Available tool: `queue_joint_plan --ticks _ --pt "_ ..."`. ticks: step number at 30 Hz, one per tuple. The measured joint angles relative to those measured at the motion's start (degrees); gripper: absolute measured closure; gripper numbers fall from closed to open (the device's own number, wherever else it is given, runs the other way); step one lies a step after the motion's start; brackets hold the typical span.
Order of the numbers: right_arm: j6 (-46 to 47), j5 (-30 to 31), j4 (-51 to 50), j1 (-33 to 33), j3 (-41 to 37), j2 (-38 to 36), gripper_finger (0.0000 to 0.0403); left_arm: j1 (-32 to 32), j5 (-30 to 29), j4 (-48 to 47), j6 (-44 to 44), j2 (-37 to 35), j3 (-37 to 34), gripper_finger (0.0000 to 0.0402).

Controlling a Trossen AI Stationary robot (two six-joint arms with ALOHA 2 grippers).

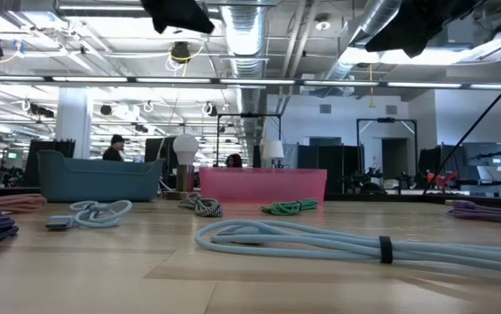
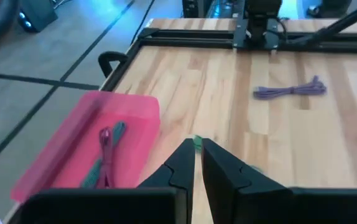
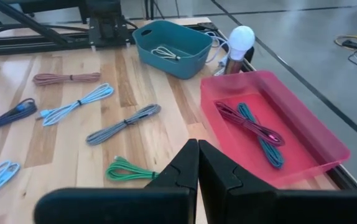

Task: Pick & Place USB Port
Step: Put the green USB cable into the blue bin

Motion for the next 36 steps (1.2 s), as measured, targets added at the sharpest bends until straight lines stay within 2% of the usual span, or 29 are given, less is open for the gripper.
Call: queue_joint_plan --ticks 4,9,12,18,24,31,36 --pt "-0.3 0.0 0.0 1.4 0.0 0.0 0.0402 -4.2 -0.7 -0.5 -1.8 -1.8 -0.9 0.0372" --pt "-4.9 0.1 0.1 2.2 0.0 0.0 0.0402 -7.7 -3.3 -0.5 -1.7 -5.0 -6.0 0.0372" --pt "-5.0 0.3 1.6 1.9 0.0 0.0 0.0402 -8.1 -5.5 -0.3 -2.0 -7.3 -9.7 0.0372" --pt "-9.9 0.0 3.6 1.6 0.0 0.0 0.0402 -8.1 -5.6 1.9 -2.1 -12.4 -16.8 0.0372" --pt "-16.1 -3.1 3.5 1.6 0.0 0.6 0.0402 -8.1 -5.5 8.6 -2.1 -17.7 -24.3 0.0372" --pt "-20.2 -4.7 3.1 0.4 0.5 5.4 0.0402 -8.1 -5.4 13.4 -2.8 -22.5 -29.6 0.0372" --pt "-24.3 -4.7 1.7 -0.3 5.2 11.9 0.0402 -8.1 -5.4 13.8 -3.6 -23.1 -30.9 0.0372"
